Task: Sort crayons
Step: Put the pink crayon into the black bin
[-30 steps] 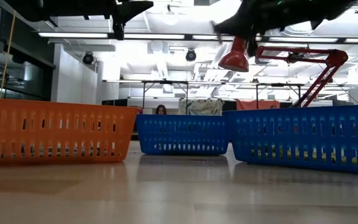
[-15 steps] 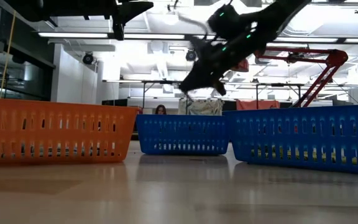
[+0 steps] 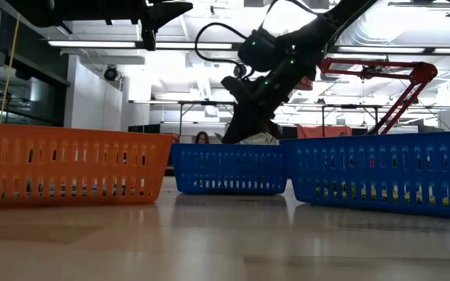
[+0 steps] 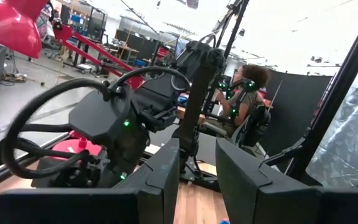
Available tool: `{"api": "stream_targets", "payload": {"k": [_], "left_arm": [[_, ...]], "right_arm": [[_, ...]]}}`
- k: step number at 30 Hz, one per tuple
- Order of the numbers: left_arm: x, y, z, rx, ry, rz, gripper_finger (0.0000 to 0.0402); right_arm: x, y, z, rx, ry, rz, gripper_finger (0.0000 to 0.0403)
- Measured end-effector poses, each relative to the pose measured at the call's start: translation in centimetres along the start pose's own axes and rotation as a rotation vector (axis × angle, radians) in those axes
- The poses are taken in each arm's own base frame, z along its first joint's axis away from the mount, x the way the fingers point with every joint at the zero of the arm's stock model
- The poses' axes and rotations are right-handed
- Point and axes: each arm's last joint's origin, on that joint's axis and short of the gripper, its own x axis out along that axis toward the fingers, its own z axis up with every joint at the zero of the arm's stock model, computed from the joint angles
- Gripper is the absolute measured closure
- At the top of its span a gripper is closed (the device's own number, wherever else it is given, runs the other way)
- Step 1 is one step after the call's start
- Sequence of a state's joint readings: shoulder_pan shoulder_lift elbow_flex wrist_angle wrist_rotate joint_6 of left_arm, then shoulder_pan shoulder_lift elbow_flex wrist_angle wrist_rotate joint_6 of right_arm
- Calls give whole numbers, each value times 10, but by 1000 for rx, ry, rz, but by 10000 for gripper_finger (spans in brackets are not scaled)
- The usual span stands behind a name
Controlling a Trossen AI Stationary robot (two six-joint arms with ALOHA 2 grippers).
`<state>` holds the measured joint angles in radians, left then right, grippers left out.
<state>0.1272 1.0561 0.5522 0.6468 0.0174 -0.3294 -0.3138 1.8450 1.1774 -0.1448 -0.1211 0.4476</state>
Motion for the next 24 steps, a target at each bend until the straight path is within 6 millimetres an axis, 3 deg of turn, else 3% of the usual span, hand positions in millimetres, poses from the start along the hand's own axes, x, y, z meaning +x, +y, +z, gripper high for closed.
{"api": "stream_targets", "payload": {"k": [4, 12, 19, 24], "left_arm": [[0, 0, 0, 0, 0, 0, 308], [0, 1, -2, 0, 18, 6, 308], [0, 1, -2, 0, 25, 11, 308], [0, 1, -2, 0, 23, 12, 308]], "right_arm": [[0, 0, 0, 29, 1, 0, 355], [-7, 4, 3, -11, 1, 53, 218], [-57, 14, 12, -176, -44, 58, 175], [-98, 13, -4, -217, -119, 46, 183]]}}
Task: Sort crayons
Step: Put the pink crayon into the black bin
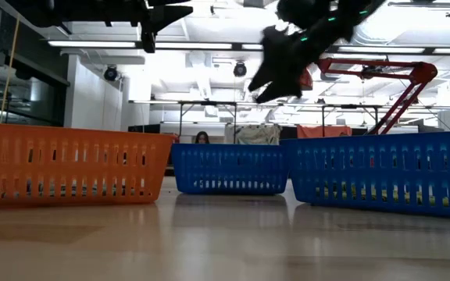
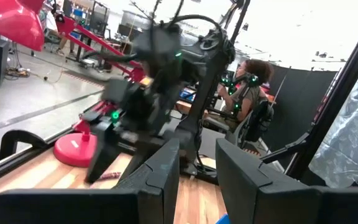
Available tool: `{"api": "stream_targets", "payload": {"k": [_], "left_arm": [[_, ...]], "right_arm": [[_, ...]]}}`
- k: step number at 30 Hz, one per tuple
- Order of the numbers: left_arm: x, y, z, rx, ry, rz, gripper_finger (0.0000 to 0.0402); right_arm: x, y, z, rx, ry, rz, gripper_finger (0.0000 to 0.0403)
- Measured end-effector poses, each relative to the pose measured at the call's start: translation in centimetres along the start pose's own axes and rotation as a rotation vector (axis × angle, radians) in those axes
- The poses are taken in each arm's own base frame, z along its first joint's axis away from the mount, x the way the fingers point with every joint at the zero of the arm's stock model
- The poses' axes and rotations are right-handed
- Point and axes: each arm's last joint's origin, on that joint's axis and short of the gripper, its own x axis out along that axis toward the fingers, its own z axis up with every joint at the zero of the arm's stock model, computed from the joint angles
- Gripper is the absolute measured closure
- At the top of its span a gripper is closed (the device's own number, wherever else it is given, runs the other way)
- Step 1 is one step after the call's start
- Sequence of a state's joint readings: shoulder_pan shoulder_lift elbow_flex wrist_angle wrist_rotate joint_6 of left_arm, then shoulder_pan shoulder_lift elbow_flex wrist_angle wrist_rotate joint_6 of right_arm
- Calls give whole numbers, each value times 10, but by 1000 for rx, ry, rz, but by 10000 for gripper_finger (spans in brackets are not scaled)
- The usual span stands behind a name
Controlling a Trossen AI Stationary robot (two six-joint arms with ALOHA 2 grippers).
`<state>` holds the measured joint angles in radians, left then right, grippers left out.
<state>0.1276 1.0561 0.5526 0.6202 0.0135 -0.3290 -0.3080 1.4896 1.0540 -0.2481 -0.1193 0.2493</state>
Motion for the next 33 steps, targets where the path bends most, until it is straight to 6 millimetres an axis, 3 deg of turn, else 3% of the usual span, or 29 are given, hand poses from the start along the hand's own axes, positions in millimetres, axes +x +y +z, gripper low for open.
{"api": "stream_targets", "payload": {"k": [6, 12, 17, 26, 33], "left_arm": [[0, 0, 0, 0, 0, 0, 308], [0, 0, 0, 23, 1, 2, 308], [0, 0, 0, 28, 1, 2, 308], [0, 1, 0, 24, 3, 3, 308], [2, 2, 6, -82, -13, 84, 309]], "right_arm": [[-47, 12, -28, 86, -237, 109, 192], [-78, 32, -34, 91, -610, 235, 193], [-81, 41, -36, -1, -631, 224, 193], [-82, 42, -36, -7, -628, 226, 193], [-81, 41, -37, -4, -617, 212, 193]]}}
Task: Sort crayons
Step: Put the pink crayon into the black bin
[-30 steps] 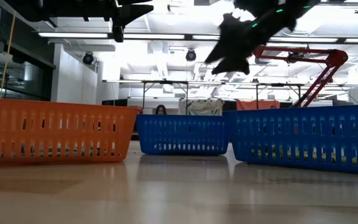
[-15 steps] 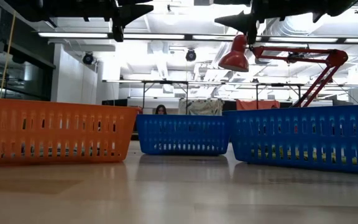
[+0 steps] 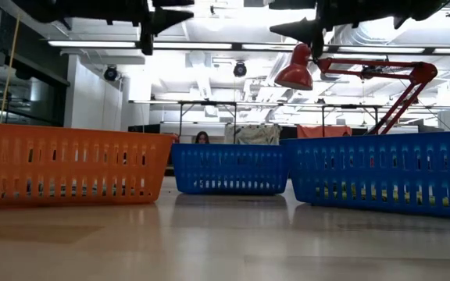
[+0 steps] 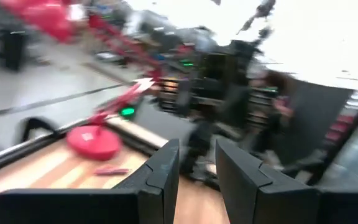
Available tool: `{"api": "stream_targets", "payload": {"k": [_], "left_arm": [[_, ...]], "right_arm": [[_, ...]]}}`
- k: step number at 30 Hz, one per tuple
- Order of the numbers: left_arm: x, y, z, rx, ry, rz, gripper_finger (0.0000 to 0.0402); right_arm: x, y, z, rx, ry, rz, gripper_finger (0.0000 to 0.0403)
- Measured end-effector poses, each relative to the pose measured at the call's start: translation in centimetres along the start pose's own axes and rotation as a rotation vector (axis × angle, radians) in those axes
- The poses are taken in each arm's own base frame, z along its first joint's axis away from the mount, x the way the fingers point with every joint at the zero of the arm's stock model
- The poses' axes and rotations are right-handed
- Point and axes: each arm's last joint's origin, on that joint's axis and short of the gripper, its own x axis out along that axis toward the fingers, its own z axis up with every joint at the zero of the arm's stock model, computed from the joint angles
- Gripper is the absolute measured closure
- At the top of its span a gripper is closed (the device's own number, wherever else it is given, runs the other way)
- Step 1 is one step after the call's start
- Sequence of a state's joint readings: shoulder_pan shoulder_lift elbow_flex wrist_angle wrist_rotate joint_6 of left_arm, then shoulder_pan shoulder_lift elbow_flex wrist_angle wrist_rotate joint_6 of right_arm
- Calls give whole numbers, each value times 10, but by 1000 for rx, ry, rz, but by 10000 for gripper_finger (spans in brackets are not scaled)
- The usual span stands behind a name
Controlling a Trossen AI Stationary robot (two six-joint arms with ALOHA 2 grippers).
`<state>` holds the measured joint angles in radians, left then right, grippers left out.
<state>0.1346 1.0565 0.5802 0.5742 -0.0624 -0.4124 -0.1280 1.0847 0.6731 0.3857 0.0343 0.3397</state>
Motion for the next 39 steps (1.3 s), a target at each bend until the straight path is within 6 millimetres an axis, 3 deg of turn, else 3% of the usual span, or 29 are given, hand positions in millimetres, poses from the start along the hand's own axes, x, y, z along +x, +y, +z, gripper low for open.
{"api": "stream_targets", "payload": {"k": [4, 8, 11, 16, 25, 39], "left_arm": [[8, 14, 24, -1, 96, 264, 315], [10, 52, 39, -72, 359, 607, 321], [5, 85, 38, -116, 538, 821, 321], [-11, 130, 13, -265, 814, 1070, 322], [-13, 176, -32, -278, 1076, 1167, 322], [-15, 211, -55, -344, 1135, 1258, 322]], "right_arm": [[0, -2, -1, 11, 7, -38, 193], [0, -3, -3, 37, 21, -53, 193], [0, -4, -3, 43, 27, -59, 193], [0, -4, -4, 43, 29, -61, 193], [0, -4, -4, 43, 32, -61, 193], [0, -4, -5, 42, 47, -67, 193]]}}
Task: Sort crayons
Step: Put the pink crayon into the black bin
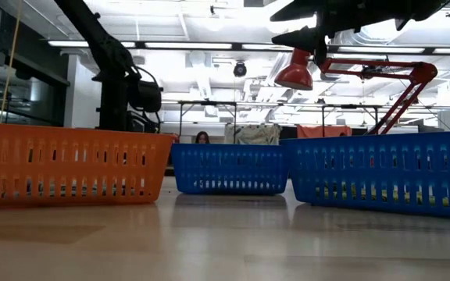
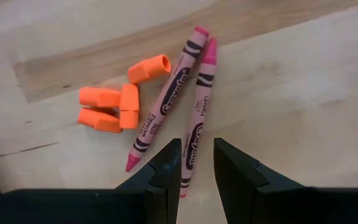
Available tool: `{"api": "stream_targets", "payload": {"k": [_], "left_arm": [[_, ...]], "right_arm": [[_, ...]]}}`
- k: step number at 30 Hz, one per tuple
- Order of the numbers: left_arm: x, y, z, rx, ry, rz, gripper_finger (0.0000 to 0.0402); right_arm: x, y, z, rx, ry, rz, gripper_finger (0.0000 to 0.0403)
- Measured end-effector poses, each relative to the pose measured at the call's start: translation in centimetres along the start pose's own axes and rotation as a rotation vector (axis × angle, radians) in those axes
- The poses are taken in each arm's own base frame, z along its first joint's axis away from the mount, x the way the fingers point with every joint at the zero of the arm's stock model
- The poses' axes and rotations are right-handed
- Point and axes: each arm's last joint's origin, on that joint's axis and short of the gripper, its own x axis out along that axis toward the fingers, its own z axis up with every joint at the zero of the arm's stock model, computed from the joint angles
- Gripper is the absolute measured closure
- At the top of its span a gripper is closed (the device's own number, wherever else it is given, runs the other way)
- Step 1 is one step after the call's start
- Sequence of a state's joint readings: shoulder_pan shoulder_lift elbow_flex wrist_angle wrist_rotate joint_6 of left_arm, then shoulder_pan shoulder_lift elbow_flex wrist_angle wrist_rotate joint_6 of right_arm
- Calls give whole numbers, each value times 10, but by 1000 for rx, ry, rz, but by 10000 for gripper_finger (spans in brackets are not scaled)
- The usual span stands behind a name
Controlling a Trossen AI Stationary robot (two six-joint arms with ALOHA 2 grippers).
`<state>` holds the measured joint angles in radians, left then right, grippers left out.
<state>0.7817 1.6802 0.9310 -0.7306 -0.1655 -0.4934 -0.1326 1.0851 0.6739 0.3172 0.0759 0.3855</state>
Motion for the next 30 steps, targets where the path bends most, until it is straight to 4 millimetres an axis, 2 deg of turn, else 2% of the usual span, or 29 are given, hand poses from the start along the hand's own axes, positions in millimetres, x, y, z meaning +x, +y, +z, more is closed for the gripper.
{"api": "stream_targets", "payload": {"k": [6, 13, 18, 27, 30], "left_arm": [[12, -2, 1, 4, 43, 16, 322], [17, -3, 0, 51, 73, 1, 330], [10, -1, -1, 81, 65, -11, 390], [-3, 2, -5, 96, 56, -40, 399], [-12, 2, -5, 99, 39, -100, 400]], "right_arm": [[0, 0, 0, 0, 1, 0, 193], [0, 0, 0, 24, 2, -1, 193], [0, -1, -1, 24, 13, -5, 193], [0, -1, -2, 24, 20, -8, 193], [0, -1, -2, 24, 20, -8, 193]]}}
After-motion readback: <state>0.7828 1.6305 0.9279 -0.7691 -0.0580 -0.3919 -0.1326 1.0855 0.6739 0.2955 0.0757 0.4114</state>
